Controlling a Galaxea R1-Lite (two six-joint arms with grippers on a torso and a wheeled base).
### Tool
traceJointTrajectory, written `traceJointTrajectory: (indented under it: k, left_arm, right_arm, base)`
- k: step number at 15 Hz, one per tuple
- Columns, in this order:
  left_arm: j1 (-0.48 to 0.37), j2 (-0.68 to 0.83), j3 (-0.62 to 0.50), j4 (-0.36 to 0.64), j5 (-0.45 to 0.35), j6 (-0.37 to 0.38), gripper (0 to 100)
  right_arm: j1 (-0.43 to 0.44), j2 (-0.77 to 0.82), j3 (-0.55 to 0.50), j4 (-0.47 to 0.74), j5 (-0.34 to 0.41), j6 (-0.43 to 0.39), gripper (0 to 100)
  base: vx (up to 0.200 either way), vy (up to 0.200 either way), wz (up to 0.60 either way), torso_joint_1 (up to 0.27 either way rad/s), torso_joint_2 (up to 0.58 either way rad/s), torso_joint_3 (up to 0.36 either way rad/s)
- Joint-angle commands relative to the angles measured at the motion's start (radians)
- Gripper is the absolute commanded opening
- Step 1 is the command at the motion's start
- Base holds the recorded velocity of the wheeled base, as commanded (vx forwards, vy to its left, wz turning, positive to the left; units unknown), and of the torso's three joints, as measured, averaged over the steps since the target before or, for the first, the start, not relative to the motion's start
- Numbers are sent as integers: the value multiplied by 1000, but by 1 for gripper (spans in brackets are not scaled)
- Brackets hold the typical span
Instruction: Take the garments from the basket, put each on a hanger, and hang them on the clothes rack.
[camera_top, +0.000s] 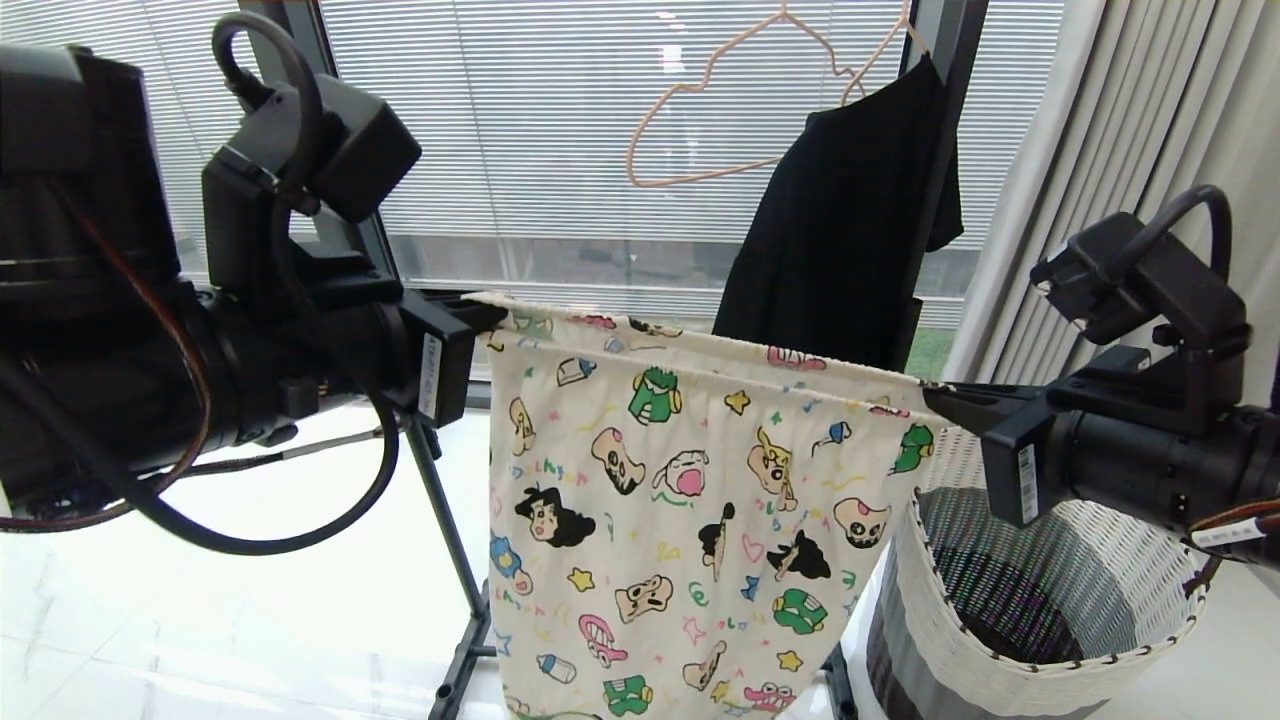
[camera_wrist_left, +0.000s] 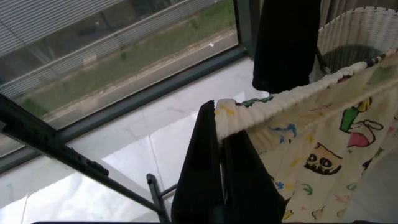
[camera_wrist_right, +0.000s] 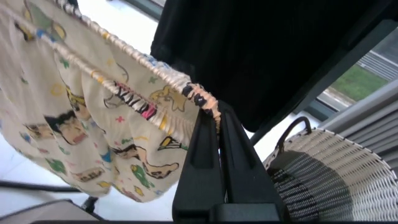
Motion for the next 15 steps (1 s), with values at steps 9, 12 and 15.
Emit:
traceJointTrajectory:
  k: [9, 12, 15]
  left_arm:
    - [24, 85, -103, -111, -104, 1, 0]
    - [1, 94, -106, -117, -108, 1, 0]
    - [1, 71, -86, -62, -108, -5, 0]
  right_arm:
    - [108, -51, 1, 156, 3, 1, 0]
    - [123, -52, -2, 162, 8, 1, 0]
    - [66, -49, -7, 139, 6, 2, 0]
  base:
    - [0, 0, 0, 0, 0, 0]
    - [0, 0, 0, 0, 0, 0]
    - [0, 0, 0, 0, 0, 0]
